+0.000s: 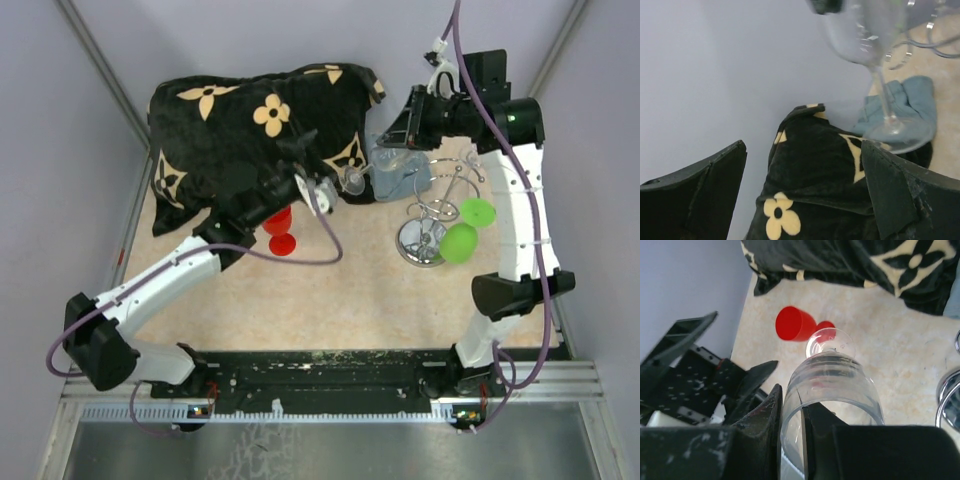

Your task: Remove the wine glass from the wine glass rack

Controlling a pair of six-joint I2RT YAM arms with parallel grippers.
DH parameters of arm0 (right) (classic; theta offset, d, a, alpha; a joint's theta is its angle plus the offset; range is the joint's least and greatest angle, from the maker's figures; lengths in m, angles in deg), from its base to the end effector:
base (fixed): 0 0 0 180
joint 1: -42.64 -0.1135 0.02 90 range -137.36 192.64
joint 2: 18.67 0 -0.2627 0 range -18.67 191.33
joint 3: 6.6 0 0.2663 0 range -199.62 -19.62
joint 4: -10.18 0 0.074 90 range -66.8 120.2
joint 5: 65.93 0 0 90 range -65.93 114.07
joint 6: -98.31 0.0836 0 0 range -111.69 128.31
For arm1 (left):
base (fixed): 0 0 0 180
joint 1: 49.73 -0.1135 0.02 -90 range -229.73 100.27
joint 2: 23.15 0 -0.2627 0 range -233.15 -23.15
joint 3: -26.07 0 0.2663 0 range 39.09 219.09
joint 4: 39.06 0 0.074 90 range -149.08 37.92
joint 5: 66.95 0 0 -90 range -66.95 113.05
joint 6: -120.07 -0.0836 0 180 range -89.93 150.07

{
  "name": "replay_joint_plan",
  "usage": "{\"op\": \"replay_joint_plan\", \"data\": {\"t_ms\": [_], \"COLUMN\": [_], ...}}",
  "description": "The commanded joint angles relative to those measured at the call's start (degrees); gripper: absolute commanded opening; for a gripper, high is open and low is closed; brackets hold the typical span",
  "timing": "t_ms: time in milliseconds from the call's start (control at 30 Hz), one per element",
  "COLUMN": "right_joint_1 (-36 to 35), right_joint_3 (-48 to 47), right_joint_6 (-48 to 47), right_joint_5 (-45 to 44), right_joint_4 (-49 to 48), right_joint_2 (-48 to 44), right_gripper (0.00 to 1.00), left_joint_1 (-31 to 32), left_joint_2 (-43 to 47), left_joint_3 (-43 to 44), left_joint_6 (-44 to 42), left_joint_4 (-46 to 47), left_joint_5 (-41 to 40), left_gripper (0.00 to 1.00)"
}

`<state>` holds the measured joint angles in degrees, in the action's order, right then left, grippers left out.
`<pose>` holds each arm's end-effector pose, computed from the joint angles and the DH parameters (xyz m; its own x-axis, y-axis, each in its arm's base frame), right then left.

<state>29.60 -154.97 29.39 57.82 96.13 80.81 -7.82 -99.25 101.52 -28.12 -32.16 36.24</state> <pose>0.3333 0.1249 0.4868 -0.7706 0.1285 -0.6242 -0.3669 0.7114 0.5994 0.2683 -0.2664 0.3824 0.7388 0.4486 -0.5029 0.3629 0.3639 0.8578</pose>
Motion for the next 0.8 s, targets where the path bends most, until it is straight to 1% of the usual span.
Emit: {"op": "replay_joint_plan", "data": {"t_ms": [0, 100, 200, 267, 333, 433, 567, 667, 767], "right_joint_1": [0.14, 0.19, -0.33, -1.98, -5.38, -12.04, -20.62, -24.88, -27.48], "right_joint_3": [1.40, 0.80, -0.67, -1.88, -3.28, -4.58, -3.84, -1.57, 2.99], "right_joint_6": [3.85, 4.14, 4.21, 3.60, 2.71, 0.55, -1.61, -2.44, -2.95], "right_joint_5": [-3.28, -5.59, -7.85, -11.02, -15.16, -22.98, -33.27, -39.31, -43.29], "right_joint_4": [-11.64, -12.98, -13.24, -12.99, -12.25, -10.61, -10.37, -11.24, -13.49], "right_joint_2": [-3.96, -3.47, -2.45, -1.51, -0.14, 2.58, 5.45, 6.45, 6.70], "right_gripper": [0.00, 0.00, 0.00, 0.00, 0.00, 0.00, 0.00, 0.00, 0.00], "left_joint_1": [-3.12, -8.45, -15.48, -20.48, -24.37, -27.92, -31.01, -33.95, -36.29], "left_joint_2": [-3.13, -4.51, -6.23, -7.27, -7.76, -6.99, -5.96, -6.11, -6.42], "left_joint_3": [12.38, 17.91, 22.43, 24.71, 25.58, 24.41, 22.60, 21.97, 21.53], "left_joint_6": [19.78, 28.16, 37.55, 43.15, 47.08, 49.99, 52.89, 56.11, 58.62], "left_joint_4": [-10.04, -16.62, -23.68, -28.21, -31.57, -33.46, -35.09, -37.52, -39.07], "left_joint_5": [-13.05, -13.63, -12.73, -11.00, -9.16, -7.40, -6.42, -4.93, -3.18], "left_gripper": [1.00, 1.00, 1.00, 1.00, 1.00, 1.00, 1.00, 1.00, 1.00]}}
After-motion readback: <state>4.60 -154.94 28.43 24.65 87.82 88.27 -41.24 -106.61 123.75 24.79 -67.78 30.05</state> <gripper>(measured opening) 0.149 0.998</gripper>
